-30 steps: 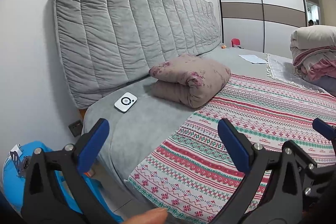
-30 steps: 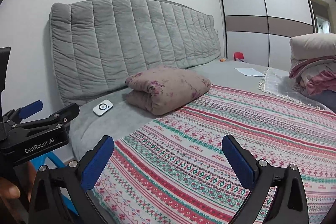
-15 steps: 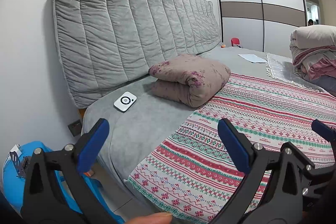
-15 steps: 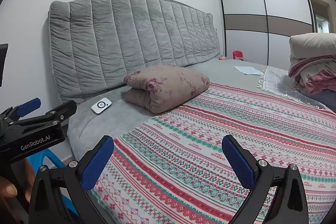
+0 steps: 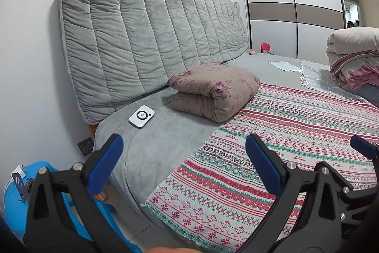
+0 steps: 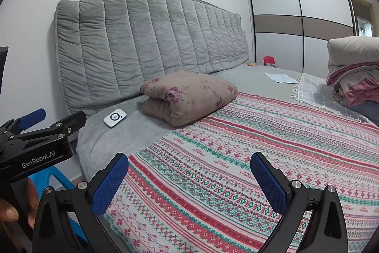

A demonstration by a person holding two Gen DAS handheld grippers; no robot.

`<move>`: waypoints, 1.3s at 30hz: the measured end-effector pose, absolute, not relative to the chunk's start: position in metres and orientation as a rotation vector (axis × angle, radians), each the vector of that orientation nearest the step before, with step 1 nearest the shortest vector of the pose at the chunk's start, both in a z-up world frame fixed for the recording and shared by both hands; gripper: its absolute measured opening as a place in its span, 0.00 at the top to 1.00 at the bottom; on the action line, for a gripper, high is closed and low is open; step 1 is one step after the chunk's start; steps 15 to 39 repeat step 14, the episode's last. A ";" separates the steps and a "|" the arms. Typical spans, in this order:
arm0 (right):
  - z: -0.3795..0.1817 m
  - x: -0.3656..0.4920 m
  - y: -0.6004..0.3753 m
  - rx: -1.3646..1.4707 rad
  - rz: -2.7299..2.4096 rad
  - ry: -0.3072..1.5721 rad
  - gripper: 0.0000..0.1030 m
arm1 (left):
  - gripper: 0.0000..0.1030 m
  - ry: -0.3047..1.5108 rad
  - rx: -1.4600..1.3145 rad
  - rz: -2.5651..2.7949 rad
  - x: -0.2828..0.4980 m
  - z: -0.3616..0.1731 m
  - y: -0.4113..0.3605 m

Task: Fold large clothes

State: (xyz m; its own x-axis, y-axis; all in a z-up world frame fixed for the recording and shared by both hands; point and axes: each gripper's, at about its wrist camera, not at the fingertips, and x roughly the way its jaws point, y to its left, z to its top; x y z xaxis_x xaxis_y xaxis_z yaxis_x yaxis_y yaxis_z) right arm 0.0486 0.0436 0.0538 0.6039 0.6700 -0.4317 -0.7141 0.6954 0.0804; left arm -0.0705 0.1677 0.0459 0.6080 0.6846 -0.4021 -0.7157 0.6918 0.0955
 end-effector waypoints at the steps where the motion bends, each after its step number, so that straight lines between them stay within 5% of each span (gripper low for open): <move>1: 0.054 0.049 0.044 -0.104 0.803 0.455 0.00 | 0.00 0.432 -0.075 0.810 -0.070 0.046 0.168; 39: 0.053 0.049 0.044 -0.106 0.802 0.458 0.00 | 0.00 0.434 -0.075 0.809 -0.069 0.046 0.167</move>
